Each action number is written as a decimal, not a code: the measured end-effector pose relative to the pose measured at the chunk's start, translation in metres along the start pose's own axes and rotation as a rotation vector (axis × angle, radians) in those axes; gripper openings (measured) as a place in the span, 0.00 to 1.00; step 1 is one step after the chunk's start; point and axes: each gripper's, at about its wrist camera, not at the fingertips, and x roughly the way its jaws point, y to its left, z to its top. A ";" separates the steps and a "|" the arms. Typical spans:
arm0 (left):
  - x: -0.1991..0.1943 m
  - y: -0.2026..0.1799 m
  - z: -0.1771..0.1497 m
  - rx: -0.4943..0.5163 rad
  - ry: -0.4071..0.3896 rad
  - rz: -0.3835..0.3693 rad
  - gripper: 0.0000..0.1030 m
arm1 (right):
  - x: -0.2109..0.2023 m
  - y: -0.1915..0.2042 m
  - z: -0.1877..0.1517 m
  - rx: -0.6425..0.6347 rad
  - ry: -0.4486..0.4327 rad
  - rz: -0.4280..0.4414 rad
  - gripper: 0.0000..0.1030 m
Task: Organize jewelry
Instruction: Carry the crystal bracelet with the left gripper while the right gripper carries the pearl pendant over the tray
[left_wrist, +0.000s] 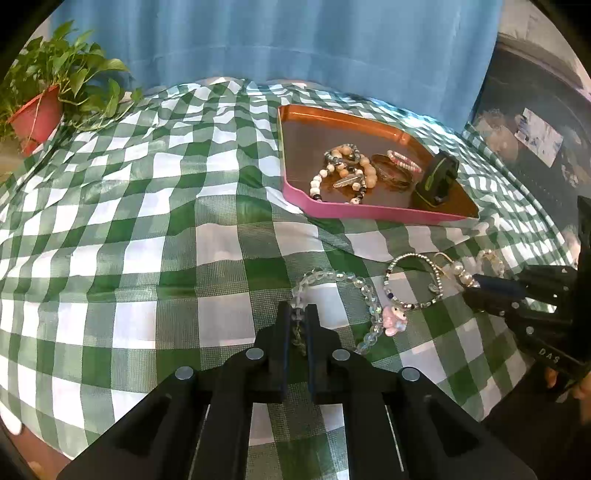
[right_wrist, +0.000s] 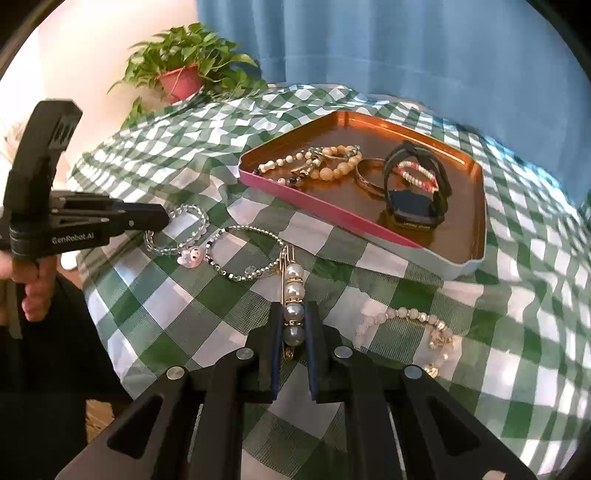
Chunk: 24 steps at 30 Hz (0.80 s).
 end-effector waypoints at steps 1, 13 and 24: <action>0.000 0.002 0.001 -0.019 0.003 -0.024 0.07 | 0.000 0.001 0.001 -0.004 0.002 -0.003 0.09; -0.060 -0.037 0.010 -0.027 -0.077 -0.091 0.07 | -0.050 -0.015 0.008 0.181 -0.087 0.039 0.09; -0.123 -0.091 0.026 0.047 -0.159 -0.106 0.07 | -0.141 -0.006 0.013 0.244 -0.269 0.031 0.09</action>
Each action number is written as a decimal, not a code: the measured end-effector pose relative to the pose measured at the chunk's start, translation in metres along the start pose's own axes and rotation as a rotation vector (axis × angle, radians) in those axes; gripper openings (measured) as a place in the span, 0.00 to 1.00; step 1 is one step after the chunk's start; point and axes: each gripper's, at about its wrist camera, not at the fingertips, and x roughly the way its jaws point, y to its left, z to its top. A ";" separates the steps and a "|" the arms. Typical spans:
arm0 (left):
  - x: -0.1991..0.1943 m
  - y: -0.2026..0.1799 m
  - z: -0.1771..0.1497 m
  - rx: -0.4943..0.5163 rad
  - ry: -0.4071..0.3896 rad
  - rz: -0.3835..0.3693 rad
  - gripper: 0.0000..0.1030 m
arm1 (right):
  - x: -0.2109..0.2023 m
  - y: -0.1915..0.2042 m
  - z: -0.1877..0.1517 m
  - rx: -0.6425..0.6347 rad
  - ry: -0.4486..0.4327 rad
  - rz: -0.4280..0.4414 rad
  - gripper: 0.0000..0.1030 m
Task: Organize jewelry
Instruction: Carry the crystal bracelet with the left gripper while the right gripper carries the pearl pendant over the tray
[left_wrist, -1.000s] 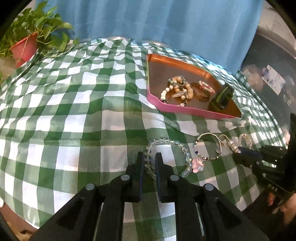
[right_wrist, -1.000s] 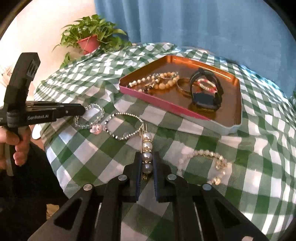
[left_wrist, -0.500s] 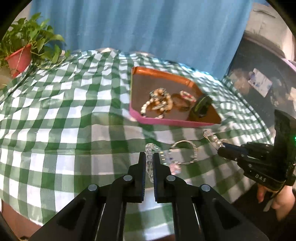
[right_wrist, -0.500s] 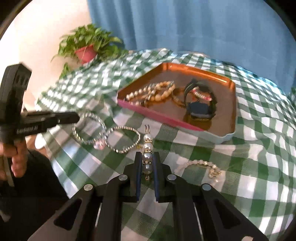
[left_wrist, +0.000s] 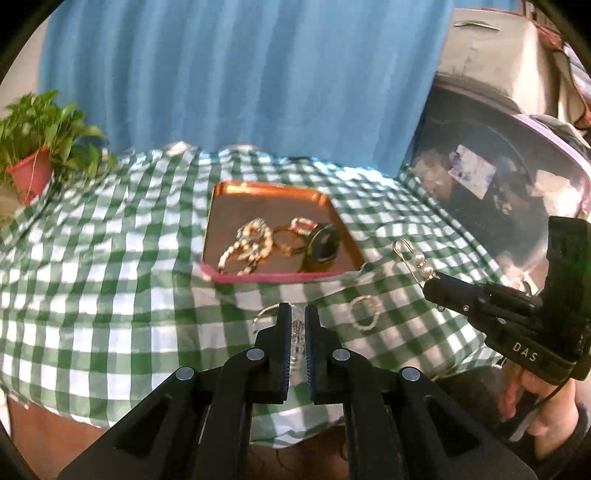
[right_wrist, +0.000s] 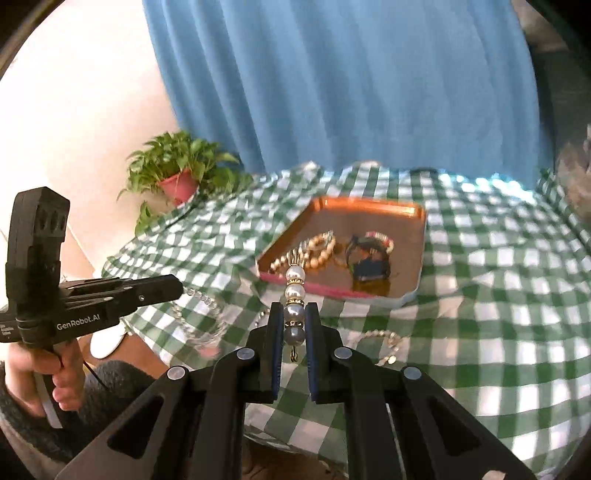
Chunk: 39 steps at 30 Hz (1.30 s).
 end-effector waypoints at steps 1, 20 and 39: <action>-0.005 -0.004 0.004 0.009 -0.008 -0.009 0.07 | -0.007 0.003 0.003 -0.010 -0.014 -0.004 0.09; 0.012 -0.001 0.077 0.044 -0.116 -0.046 0.07 | -0.006 -0.017 0.064 -0.039 -0.119 -0.056 0.09; 0.129 0.075 0.117 -0.076 -0.162 0.007 0.07 | 0.092 -0.088 0.091 0.011 -0.098 -0.134 0.09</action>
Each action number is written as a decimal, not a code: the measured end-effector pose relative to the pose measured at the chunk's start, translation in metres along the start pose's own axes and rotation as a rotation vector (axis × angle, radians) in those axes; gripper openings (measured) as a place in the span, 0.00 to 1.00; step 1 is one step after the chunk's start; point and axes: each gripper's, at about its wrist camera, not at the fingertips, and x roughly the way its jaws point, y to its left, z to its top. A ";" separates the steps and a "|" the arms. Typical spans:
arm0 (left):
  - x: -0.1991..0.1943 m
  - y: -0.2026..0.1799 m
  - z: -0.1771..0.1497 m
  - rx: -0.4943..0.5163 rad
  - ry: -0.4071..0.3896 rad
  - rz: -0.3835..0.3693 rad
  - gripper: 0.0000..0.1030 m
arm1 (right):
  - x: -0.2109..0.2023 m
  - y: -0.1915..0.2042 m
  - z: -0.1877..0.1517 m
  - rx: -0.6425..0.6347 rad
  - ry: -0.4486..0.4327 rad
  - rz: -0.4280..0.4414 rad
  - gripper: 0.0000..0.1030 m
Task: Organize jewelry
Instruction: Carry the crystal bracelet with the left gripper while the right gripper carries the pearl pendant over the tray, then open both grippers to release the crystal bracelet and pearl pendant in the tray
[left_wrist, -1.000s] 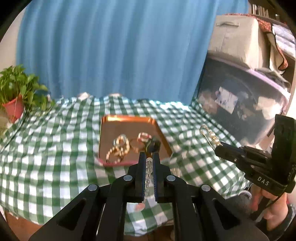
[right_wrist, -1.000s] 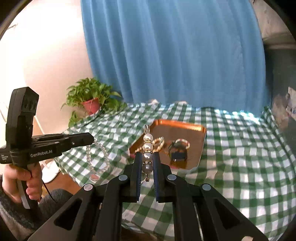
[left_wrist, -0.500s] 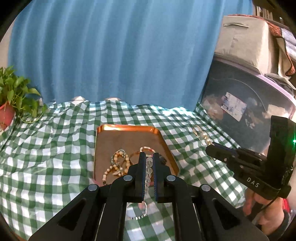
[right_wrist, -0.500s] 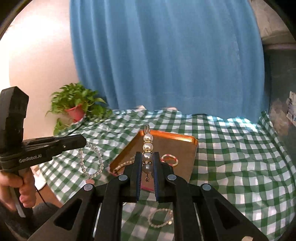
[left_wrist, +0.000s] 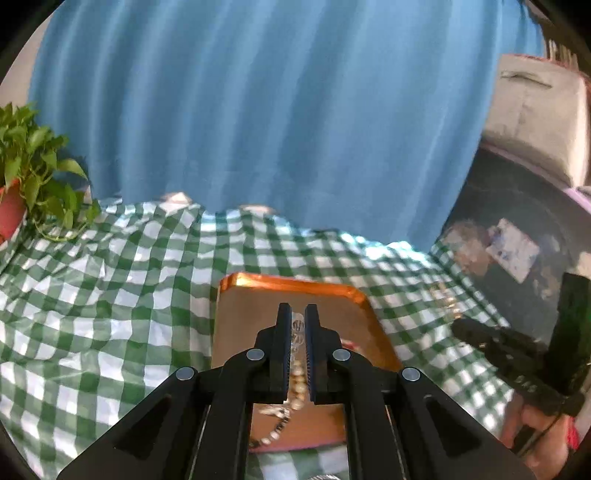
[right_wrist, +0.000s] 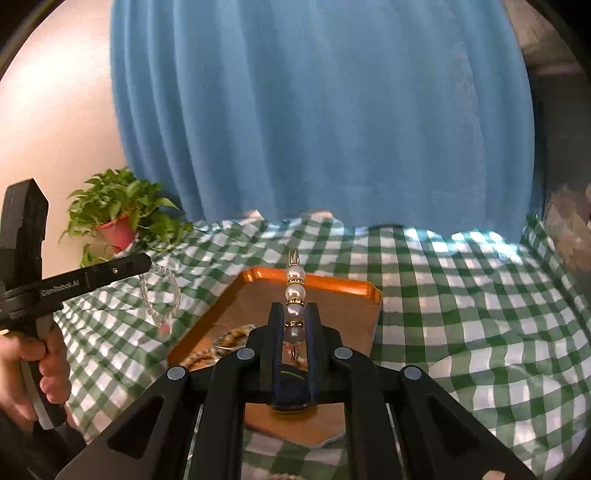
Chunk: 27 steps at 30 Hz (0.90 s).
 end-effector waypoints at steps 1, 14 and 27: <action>0.012 0.005 -0.005 -0.001 0.017 0.012 0.07 | 0.006 -0.004 -0.002 0.003 0.010 -0.002 0.09; 0.096 0.034 -0.043 0.048 0.204 0.172 0.07 | 0.094 -0.025 -0.038 0.054 0.215 -0.019 0.09; 0.095 0.029 -0.054 0.036 0.267 0.166 0.54 | 0.095 -0.027 -0.049 0.058 0.223 -0.022 0.67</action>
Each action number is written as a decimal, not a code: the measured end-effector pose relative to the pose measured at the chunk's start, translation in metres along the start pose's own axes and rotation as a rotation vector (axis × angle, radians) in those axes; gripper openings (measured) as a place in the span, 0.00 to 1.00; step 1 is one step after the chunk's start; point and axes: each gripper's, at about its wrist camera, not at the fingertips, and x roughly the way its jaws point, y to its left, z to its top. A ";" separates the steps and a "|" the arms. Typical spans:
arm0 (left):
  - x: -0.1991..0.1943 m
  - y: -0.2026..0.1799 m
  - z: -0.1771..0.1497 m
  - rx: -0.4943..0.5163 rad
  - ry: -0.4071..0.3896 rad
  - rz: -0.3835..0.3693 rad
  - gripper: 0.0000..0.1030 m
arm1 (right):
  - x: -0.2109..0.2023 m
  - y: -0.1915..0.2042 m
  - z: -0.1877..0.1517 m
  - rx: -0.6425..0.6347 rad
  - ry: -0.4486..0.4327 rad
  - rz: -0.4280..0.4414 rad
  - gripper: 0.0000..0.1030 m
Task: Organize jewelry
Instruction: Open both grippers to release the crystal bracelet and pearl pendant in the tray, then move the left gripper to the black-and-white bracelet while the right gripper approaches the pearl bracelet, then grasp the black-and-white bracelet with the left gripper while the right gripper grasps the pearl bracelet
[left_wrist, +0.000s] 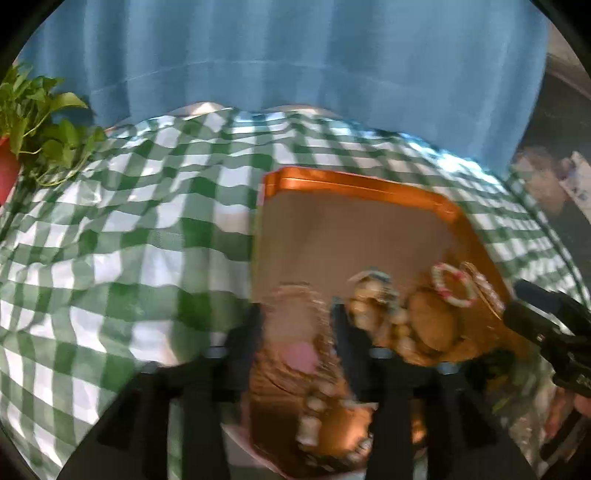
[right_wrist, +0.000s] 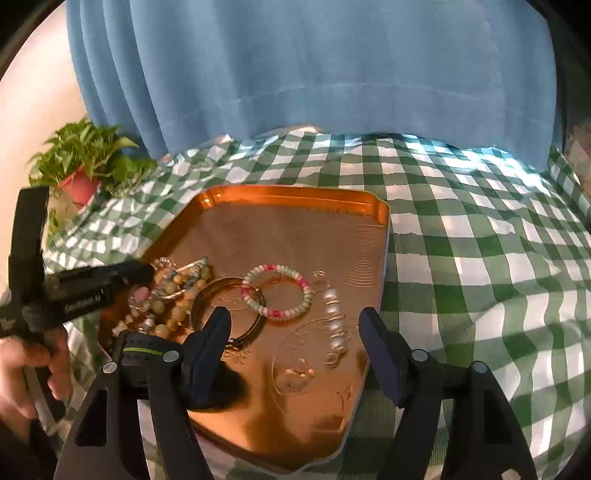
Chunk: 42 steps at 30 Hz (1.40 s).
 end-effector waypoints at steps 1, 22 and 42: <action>-0.007 -0.007 -0.004 0.023 -0.019 0.009 0.61 | -0.004 0.001 0.000 0.000 -0.010 0.000 0.67; -0.101 -0.036 -0.123 0.075 0.003 -0.058 0.69 | -0.106 0.029 -0.104 -0.114 0.008 0.038 0.37; -0.075 -0.051 -0.120 0.192 0.027 -0.118 0.03 | -0.067 0.028 -0.107 -0.193 0.102 -0.043 0.05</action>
